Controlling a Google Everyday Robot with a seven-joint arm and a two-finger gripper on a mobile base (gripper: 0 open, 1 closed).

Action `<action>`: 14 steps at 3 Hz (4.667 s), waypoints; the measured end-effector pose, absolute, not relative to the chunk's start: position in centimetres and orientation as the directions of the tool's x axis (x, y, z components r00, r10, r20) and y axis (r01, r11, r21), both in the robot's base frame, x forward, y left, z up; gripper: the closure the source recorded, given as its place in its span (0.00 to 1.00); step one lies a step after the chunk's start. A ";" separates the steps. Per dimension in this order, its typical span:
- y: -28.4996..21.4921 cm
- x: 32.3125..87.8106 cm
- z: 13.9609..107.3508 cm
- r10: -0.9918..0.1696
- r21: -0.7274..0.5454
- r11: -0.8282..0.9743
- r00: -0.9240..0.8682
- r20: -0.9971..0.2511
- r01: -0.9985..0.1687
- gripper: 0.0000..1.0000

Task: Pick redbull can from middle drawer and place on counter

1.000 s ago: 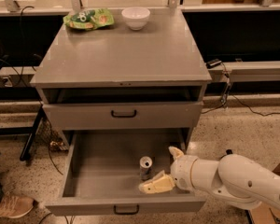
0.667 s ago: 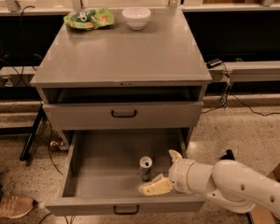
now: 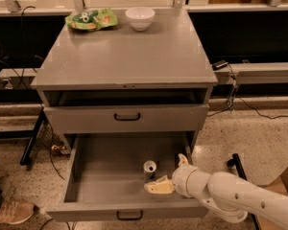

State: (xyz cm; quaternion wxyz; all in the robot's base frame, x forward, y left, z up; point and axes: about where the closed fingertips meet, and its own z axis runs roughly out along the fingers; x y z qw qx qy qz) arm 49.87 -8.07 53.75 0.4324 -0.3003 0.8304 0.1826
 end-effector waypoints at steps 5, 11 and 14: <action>-3.0 54.4 43.6 -0.318 0.095 0.782 -0.525 -0.789 -0.616 0.42; -10.7 54.4 65.8 -0.349 -0.032 0.645 -0.257 -0.901 -0.764 1.00; -15.5 55.8 87.6 -0.608 -0.385 0.535 -0.027 -0.793 -0.752 1.00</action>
Offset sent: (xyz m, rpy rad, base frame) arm 0.0445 0.0390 -0.0914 -0.0303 0.0536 -0.0665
